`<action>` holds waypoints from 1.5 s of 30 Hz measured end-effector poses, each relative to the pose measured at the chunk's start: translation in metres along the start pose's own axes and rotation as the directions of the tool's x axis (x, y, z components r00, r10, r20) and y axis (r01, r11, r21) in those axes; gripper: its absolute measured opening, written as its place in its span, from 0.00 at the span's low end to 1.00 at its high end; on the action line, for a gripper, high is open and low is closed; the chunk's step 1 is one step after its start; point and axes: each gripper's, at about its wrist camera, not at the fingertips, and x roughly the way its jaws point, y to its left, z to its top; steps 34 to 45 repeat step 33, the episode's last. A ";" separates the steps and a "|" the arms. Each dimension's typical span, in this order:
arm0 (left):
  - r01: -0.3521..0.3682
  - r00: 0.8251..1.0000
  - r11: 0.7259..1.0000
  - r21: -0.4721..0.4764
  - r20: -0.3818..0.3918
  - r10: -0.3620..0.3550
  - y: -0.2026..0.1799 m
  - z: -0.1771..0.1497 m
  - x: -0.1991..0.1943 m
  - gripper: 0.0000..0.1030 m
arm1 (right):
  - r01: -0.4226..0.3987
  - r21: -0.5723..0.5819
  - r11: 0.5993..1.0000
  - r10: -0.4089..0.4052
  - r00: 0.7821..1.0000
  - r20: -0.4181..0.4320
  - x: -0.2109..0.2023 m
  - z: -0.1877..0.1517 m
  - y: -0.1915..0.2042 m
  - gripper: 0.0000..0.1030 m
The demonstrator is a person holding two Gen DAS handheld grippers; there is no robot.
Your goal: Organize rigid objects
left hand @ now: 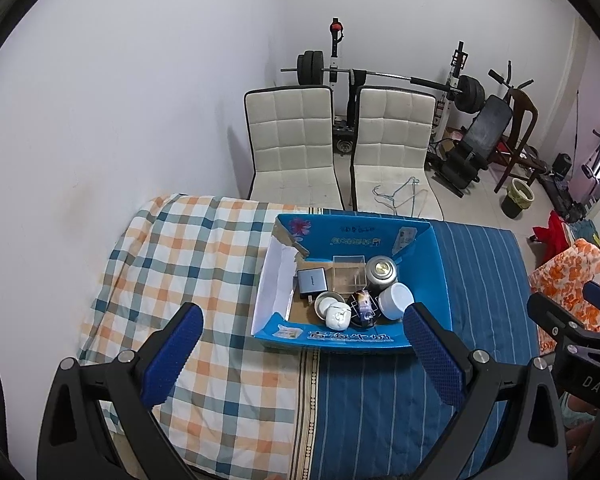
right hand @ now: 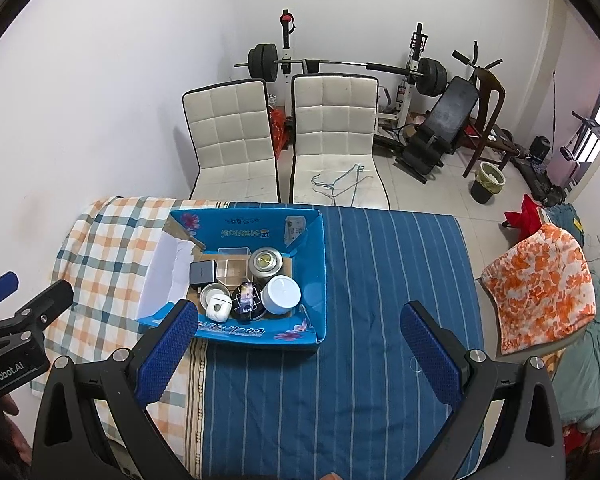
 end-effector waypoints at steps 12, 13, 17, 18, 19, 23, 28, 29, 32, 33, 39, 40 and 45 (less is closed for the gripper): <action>0.015 0.999 1.000 0.001 -0.035 -0.014 -0.003 -0.001 0.010 1.00 | 0.019 0.018 1.000 -0.019 1.000 -0.008 0.003 0.001 -0.003 1.00; 0.015 0.999 1.000 0.001 -0.036 -0.015 -0.003 -0.001 0.011 1.00 | 0.018 0.019 1.000 -0.018 1.000 -0.010 0.004 0.001 -0.004 1.00; 0.015 0.999 1.000 0.000 -0.035 -0.015 -0.003 -0.001 0.011 1.00 | 0.018 0.020 1.000 -0.018 1.000 -0.011 0.005 0.001 -0.004 1.00; 0.014 0.999 1.000 0.001 -0.035 -0.014 -0.003 0.000 0.012 1.00 | 0.017 0.021 1.000 -0.017 1.000 -0.012 0.004 0.000 -0.003 1.00; 0.014 0.999 1.000 0.002 -0.037 -0.014 -0.002 0.000 0.012 1.00 | 0.017 0.022 1.000 -0.016 1.000 -0.013 0.005 0.000 -0.004 1.00; 0.017 0.999 1.000 0.001 -0.037 -0.017 -0.002 -0.001 0.011 1.00 | 0.022 0.028 0.999 -0.022 1.000 -0.021 0.008 -0.001 -0.005 1.00; 0.014 0.999 1.000 0.001 -0.037 -0.014 -0.002 -0.002 0.012 1.00 | 0.019 0.027 0.999 -0.018 1.000 -0.023 0.010 -0.001 -0.005 1.00; 0.012 0.999 1.000 0.004 -0.037 -0.012 -0.003 -0.002 0.012 1.00 | 0.017 0.023 1.000 -0.016 1.000 -0.024 0.011 -0.001 -0.005 1.00; 0.010 0.999 1.000 0.003 -0.035 -0.010 -0.002 -0.006 0.014 1.00 | 0.014 0.019 1.000 -0.014 1.000 -0.026 0.012 -0.004 -0.002 1.00; 0.008 0.999 1.000 0.003 -0.034 -0.008 -0.002 -0.006 0.014 1.00 | 0.014 0.018 1.000 -0.013 1.000 -0.027 0.012 -0.005 0.000 1.00; 0.008 0.999 1.000 0.003 -0.034 -0.008 -0.002 -0.006 0.014 1.00 | 0.014 0.018 1.000 -0.013 1.000 -0.027 0.012 -0.005 0.000 1.00; 0.008 0.999 1.000 0.003 -0.034 -0.008 -0.002 -0.006 0.014 1.00 | 0.014 0.018 1.000 -0.013 1.000 -0.027 0.012 -0.005 0.000 1.00; 0.008 0.999 1.000 0.003 -0.034 -0.008 -0.002 -0.006 0.014 1.00 | 0.014 0.018 1.000 -0.013 1.000 -0.027 0.012 -0.005 0.000 1.00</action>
